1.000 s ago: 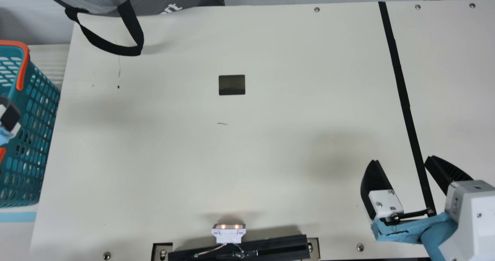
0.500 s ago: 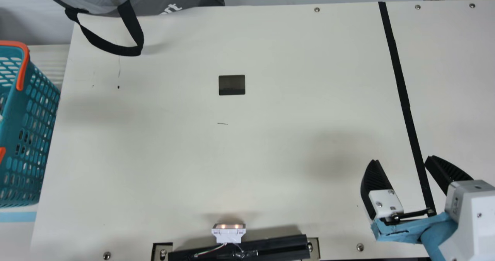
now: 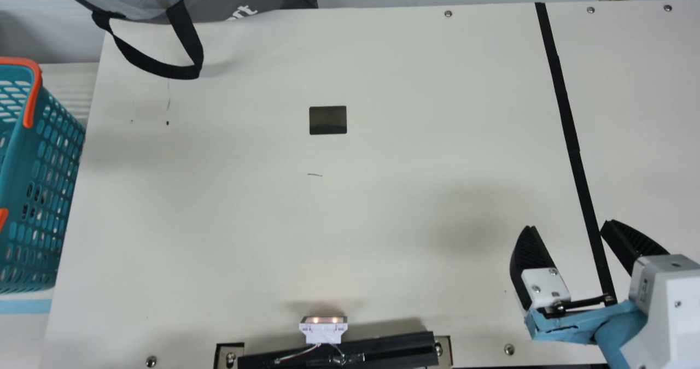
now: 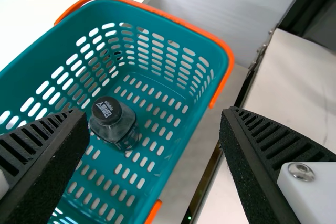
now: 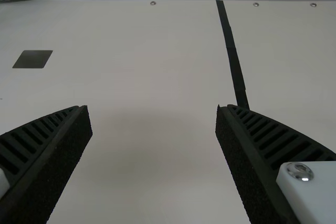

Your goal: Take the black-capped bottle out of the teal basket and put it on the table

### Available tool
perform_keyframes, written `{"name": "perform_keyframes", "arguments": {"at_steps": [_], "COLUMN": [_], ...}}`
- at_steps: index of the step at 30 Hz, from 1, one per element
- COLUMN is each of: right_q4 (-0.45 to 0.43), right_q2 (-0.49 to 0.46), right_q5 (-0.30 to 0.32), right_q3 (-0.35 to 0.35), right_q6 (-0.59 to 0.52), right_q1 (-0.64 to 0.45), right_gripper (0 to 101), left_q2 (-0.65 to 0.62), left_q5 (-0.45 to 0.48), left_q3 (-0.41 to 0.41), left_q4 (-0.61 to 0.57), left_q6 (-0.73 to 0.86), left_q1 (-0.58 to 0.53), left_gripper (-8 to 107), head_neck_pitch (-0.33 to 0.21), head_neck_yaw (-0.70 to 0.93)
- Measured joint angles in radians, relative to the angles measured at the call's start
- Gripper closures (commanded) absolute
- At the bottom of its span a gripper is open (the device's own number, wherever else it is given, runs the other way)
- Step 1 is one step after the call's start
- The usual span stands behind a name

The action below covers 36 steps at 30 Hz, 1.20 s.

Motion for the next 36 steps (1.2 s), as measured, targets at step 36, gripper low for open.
{"name": "perform_keyframes", "arguments": {"at_steps": [36], "right_q4": [0.000], "right_q2": [0.000], "right_q5": [-0.001], "right_q3": [0.000], "right_q6": [0.000], "right_q1": [0.000], "right_gripper": [10], "left_q2": [0.412], "left_q5": [0.082], "left_q3": [-0.244], "left_q4": [-0.172], "left_q6": [0.212], "left_q1": [0.192], "left_gripper": [-8], "head_neck_pitch": [0.005], "head_neck_yaw": [0.005]}}
